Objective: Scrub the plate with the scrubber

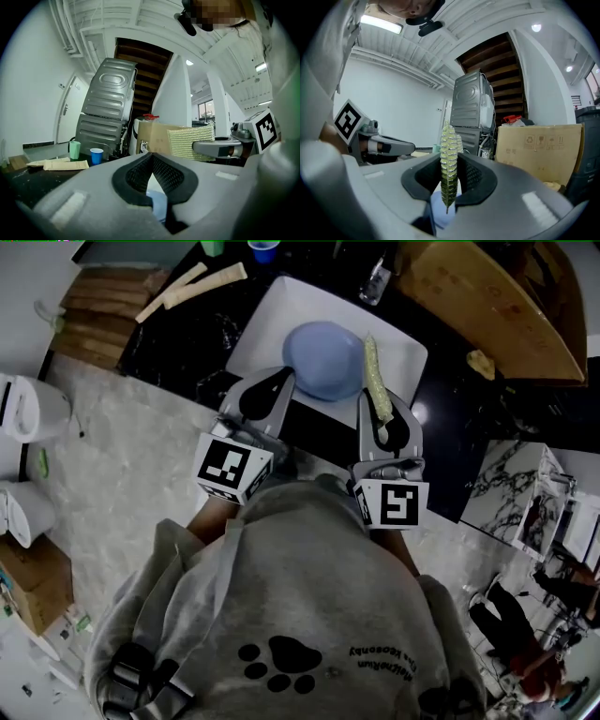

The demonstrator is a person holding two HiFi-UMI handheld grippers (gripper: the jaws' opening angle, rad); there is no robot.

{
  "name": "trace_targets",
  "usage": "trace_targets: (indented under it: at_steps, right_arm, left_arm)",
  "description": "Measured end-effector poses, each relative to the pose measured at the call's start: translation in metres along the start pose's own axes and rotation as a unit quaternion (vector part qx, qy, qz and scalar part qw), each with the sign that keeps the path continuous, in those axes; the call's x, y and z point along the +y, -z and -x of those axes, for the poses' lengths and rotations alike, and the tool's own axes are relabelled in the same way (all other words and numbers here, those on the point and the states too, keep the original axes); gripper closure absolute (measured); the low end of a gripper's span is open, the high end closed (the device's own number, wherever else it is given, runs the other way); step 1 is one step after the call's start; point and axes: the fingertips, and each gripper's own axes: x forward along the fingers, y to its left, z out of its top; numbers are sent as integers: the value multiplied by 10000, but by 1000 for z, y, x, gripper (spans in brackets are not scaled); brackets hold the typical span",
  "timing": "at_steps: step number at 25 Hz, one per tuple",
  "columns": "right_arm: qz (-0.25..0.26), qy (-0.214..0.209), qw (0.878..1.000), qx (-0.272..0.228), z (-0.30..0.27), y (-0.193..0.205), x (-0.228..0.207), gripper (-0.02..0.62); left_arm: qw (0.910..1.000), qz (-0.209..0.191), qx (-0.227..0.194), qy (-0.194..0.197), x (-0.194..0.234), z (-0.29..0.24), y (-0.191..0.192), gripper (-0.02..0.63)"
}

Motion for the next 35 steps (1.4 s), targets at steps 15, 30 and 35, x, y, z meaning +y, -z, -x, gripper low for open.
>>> trace_targets:
  at_steps: [15,30,35]
  right_arm:
    - [69,345,9991,246,-25,14,-8,522]
    - [-102,75,9952,971,-83,65,-38,522]
    - [-239,-21,9924,1206,-100,88,-44,522]
  left_arm:
    - [9989,142,300,318,20,-40,13,606]
    - [9906,461,1272,195,53,-98,62,606]
    - [9850,500,1653,17,70,-115,89,606]
